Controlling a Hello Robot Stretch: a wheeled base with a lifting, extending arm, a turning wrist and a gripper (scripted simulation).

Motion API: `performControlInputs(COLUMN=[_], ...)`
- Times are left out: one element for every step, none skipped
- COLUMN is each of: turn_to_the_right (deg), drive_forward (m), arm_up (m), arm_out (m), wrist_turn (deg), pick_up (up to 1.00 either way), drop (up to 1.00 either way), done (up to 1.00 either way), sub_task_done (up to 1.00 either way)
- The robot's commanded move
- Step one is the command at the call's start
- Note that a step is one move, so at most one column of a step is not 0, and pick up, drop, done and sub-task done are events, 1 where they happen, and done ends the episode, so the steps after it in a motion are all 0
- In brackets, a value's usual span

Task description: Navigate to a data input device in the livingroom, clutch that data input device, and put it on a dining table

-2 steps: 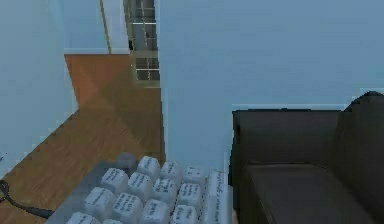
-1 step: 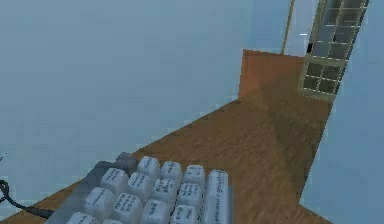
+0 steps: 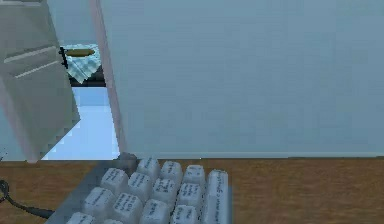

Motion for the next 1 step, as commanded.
performControlInputs(turn_to_the_right=[0.0], drive_forward=[0.05], arm_up=[0.00], arm_out=[0.00], wrist_turn=[0.0], pick_up=[0.00], drop=[0.00], done=[0.00], sub_task_done=[0.00])
